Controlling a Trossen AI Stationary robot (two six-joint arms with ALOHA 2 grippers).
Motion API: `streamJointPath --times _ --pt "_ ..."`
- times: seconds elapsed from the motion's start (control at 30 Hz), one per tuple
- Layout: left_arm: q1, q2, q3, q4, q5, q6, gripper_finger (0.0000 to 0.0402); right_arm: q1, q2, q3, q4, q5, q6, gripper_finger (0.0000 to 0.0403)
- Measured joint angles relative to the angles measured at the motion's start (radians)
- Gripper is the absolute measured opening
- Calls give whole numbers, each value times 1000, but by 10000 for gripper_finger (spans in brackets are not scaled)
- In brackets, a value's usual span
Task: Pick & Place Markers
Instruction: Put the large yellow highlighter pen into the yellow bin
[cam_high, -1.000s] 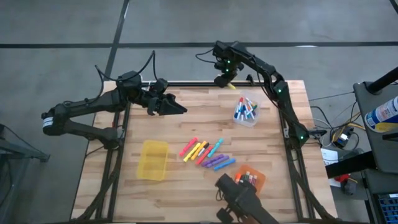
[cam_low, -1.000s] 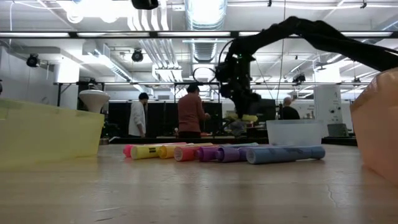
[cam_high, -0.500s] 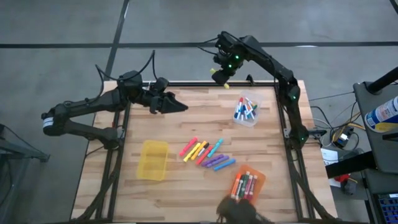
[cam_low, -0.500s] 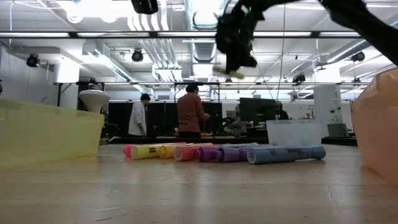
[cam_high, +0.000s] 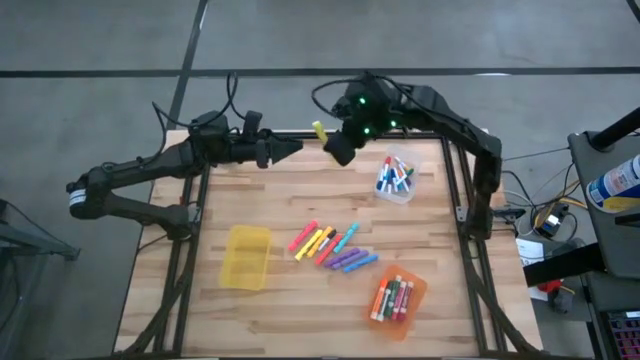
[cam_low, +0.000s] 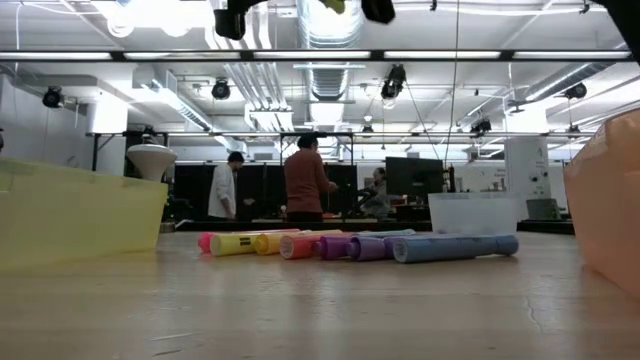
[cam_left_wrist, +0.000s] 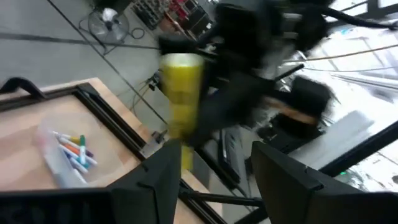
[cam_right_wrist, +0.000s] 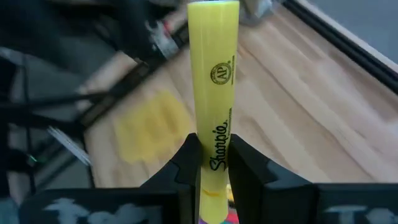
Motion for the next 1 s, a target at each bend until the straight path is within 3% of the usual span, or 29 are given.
streamJointPath --times 0.33,0.67,0.8,1.0 --pt "-18 1 0 38 -8 22 188 122 8 -1 128 109 178 50" --pt "-35 0 0 42 -3 37 186 133 49 -4 283 78 208 50" --pt "-35 0 -1 36 1 10 157 138 54 -5 277 78 200 50" --pt "-34 1 -1 28 -17 8 77 139 54 -5 271 38 192 55"
